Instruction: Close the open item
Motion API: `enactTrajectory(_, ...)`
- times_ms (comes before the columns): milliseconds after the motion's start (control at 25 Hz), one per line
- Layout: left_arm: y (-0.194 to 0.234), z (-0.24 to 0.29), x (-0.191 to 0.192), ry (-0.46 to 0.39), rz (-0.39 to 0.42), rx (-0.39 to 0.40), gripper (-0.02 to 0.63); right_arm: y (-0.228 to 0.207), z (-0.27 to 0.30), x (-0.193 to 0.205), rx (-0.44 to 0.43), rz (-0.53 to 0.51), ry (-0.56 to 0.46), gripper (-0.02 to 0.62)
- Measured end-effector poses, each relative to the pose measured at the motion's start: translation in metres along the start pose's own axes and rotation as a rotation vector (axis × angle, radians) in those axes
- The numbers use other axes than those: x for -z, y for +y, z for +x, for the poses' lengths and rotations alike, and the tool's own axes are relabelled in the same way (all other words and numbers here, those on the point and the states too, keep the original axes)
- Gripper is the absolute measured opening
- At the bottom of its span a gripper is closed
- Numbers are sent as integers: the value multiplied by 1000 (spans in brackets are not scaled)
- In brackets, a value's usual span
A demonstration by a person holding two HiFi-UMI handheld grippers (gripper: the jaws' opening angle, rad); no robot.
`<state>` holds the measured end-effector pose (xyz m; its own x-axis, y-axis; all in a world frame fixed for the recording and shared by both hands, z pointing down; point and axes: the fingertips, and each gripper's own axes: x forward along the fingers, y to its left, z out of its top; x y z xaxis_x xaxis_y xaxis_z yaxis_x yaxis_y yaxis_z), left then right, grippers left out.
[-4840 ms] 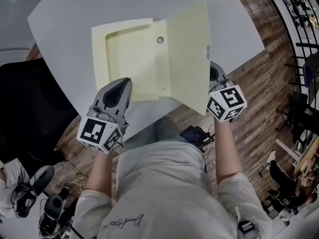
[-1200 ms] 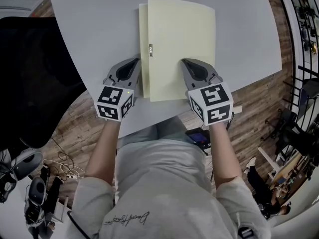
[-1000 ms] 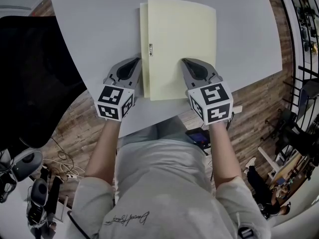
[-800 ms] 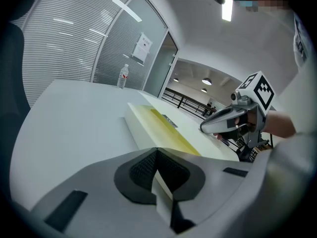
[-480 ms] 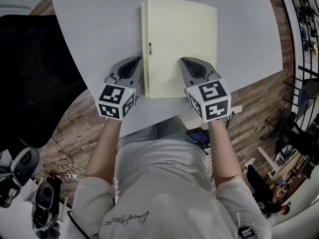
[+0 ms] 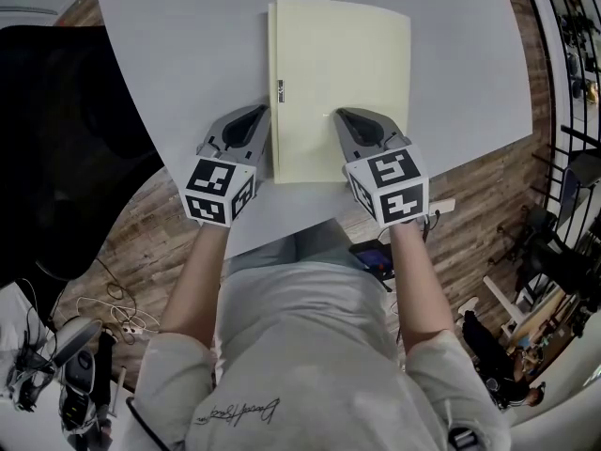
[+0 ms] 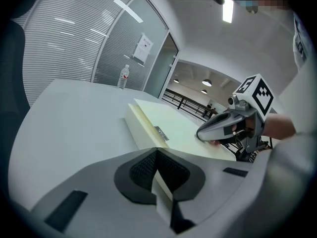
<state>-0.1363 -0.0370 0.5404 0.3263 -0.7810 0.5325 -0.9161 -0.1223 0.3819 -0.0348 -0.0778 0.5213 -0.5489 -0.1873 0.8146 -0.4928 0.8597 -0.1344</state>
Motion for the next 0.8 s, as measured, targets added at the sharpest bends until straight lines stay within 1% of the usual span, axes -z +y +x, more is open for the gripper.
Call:
enactTrajectory(440, 1, 2, 0, 0, -4, -1, 9, 2, 4, 2, -5, -18, 19, 13)
enactTrajectory(800, 2, 3, 0, -2, -9, -1, 9, 8, 9, 1, 11, -53, 67, 12)
